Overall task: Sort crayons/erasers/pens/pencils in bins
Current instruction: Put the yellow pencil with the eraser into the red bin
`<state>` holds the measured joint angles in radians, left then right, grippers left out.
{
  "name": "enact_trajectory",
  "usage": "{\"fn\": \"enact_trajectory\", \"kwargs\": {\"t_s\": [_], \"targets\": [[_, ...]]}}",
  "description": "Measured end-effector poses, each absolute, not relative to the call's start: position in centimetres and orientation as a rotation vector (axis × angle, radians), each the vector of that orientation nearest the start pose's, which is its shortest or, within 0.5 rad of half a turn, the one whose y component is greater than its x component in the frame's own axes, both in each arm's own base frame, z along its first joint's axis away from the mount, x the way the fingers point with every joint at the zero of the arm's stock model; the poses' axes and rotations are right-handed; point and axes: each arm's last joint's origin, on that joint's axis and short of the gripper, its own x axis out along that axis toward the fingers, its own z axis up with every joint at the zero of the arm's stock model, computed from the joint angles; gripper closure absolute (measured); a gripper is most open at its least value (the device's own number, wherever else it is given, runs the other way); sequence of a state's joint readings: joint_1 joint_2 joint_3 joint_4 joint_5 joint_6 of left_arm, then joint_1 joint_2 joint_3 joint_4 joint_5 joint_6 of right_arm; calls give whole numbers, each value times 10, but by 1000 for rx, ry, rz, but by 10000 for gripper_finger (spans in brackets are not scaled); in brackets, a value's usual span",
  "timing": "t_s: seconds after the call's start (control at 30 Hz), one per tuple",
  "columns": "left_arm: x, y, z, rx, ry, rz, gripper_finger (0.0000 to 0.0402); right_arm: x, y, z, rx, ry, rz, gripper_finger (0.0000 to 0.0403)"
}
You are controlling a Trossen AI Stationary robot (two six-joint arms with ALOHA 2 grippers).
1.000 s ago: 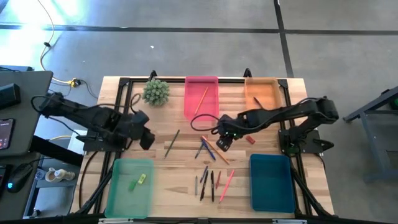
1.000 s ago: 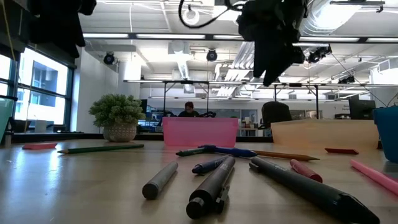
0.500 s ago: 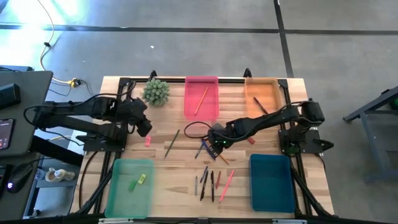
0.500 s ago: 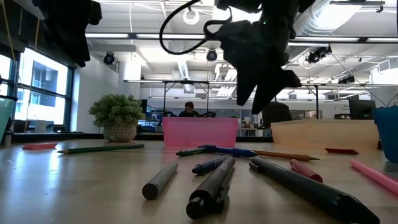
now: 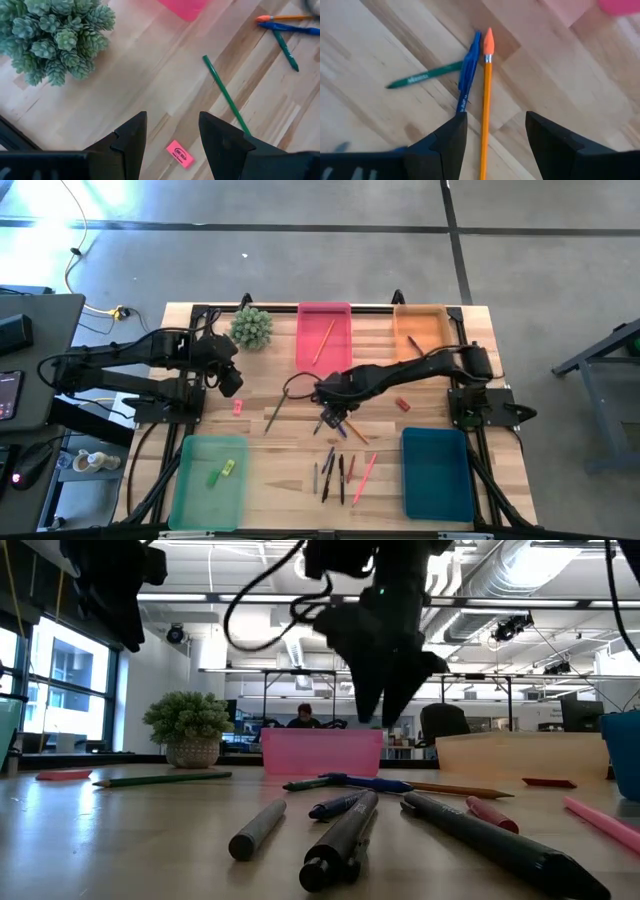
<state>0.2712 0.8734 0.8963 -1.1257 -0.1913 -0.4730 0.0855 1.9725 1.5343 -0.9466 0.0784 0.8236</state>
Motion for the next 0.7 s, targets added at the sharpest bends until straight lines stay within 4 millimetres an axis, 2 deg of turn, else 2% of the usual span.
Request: {"fn": "enact_trajectory", "kwargs": {"t_s": [0.2,0.33,0.53,0.7], "targets": [[131,43,286,-440,1000,660,234,395,37,177,562,1349,-573,210],[131,43,286,-425,1005,651,234,397,37,168,557,1367,-584,228],[131,43,286,-411,1010,643,234,400,37,160,558,1369,-585,261],[131,43,286,-410,1010,643,234,400,38,158,579,1353,-593,266]]}}
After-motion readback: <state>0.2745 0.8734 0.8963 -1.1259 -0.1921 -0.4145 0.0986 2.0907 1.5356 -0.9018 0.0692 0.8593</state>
